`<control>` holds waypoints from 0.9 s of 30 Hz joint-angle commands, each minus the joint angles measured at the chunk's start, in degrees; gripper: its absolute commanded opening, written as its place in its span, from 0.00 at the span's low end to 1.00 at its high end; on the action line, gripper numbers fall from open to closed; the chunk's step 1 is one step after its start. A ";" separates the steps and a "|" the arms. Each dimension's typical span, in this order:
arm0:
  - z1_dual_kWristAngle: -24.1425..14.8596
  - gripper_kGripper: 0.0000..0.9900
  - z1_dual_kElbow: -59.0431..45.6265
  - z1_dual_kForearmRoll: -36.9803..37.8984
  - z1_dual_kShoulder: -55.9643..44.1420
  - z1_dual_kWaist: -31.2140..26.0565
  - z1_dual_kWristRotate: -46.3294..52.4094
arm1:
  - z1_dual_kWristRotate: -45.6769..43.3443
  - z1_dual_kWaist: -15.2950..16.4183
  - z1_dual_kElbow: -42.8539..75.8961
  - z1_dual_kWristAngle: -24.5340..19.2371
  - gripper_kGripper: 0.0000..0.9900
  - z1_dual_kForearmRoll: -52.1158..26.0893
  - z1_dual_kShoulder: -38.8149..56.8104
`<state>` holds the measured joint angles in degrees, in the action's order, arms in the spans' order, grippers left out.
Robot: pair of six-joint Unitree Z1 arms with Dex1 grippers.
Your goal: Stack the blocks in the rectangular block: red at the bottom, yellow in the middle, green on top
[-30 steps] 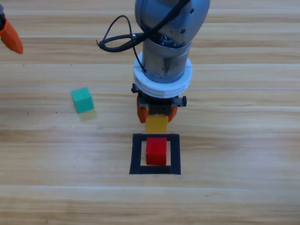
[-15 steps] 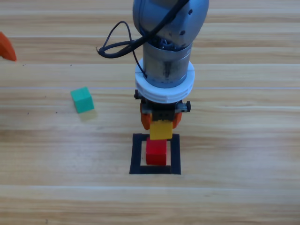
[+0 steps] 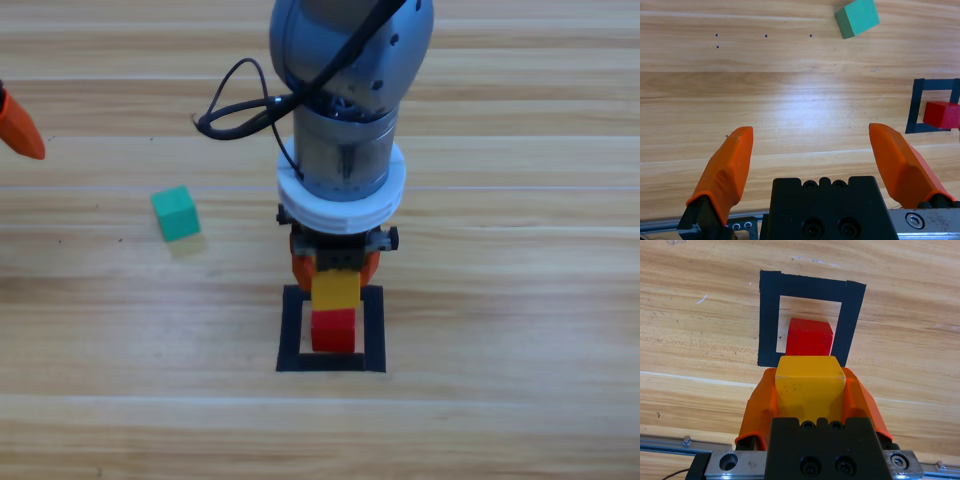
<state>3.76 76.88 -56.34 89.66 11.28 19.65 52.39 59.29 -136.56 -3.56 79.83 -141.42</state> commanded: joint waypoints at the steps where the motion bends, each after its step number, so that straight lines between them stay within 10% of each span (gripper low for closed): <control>1: -0.07 1.00 -1.91 1.23 0.07 1.56 0.83 | 0.52 2.06 -0.55 0.05 0.02 0.59 -4.31; 27: -1.30 0.98 -5.43 5.36 0.86 2.08 0.30 | 1.58 1.53 -3.01 -2.15 0.02 0.59 -7.65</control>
<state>3.14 73.03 -52.52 89.67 11.89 19.71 53.08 59.77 -139.46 -4.39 79.83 -145.90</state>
